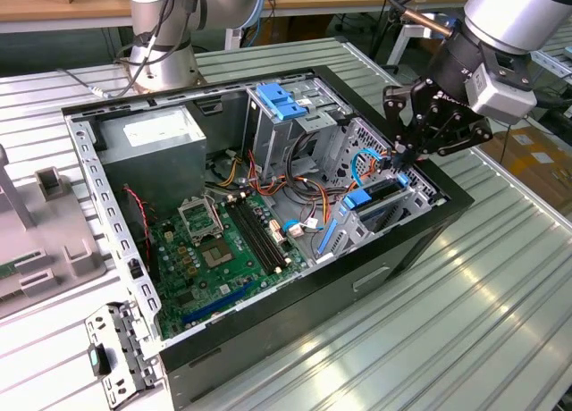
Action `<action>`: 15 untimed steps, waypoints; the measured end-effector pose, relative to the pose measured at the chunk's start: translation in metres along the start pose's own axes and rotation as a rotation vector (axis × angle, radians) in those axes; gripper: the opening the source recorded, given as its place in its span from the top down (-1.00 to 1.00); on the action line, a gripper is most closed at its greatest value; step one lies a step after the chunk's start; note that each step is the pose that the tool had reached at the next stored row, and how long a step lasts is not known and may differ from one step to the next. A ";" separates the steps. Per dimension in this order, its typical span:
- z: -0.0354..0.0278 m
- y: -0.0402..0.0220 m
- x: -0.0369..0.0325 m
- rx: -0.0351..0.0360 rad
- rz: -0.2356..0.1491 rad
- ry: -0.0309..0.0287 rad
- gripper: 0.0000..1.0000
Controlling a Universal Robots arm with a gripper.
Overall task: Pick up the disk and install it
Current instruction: 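Insert the first disk wire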
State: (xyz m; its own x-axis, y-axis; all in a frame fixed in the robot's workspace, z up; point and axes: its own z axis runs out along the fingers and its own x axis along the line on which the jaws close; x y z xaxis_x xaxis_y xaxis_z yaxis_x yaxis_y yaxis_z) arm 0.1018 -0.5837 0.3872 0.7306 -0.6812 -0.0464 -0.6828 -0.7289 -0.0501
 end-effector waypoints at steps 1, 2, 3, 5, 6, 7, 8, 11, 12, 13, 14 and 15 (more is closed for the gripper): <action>0.0000 0.0000 0.0000 0.0000 0.000 0.0000 0.53; 0.0000 0.0000 0.0000 0.0001 0.000 0.0000 0.40; 0.0000 0.0000 0.0000 0.0000 0.000 0.0000 0.40; 0.0000 0.0000 0.0000 0.0000 0.000 0.0001 0.28; 0.0000 0.0000 0.0000 0.0001 0.000 0.0001 0.28; 0.0000 0.0000 0.0000 0.0002 0.000 0.0001 0.28; 0.0000 0.0000 0.0000 0.0001 0.000 0.0001 0.28; 0.0000 0.0000 0.0000 0.0002 0.000 0.0002 0.28; 0.0000 -0.0001 0.0001 0.0002 0.000 0.0002 0.28; 0.0000 -0.0004 0.0004 0.0002 0.000 0.0002 0.28; 0.0001 -0.0012 0.0012 0.0003 0.000 0.0002 0.28; 0.0004 -0.0027 0.0029 0.0003 0.000 0.0001 0.28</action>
State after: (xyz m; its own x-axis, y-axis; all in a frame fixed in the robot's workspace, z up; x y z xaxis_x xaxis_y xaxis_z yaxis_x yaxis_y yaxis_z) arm 0.1057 -0.5837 0.3868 0.7306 -0.6812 -0.0462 -0.6828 -0.7289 -0.0503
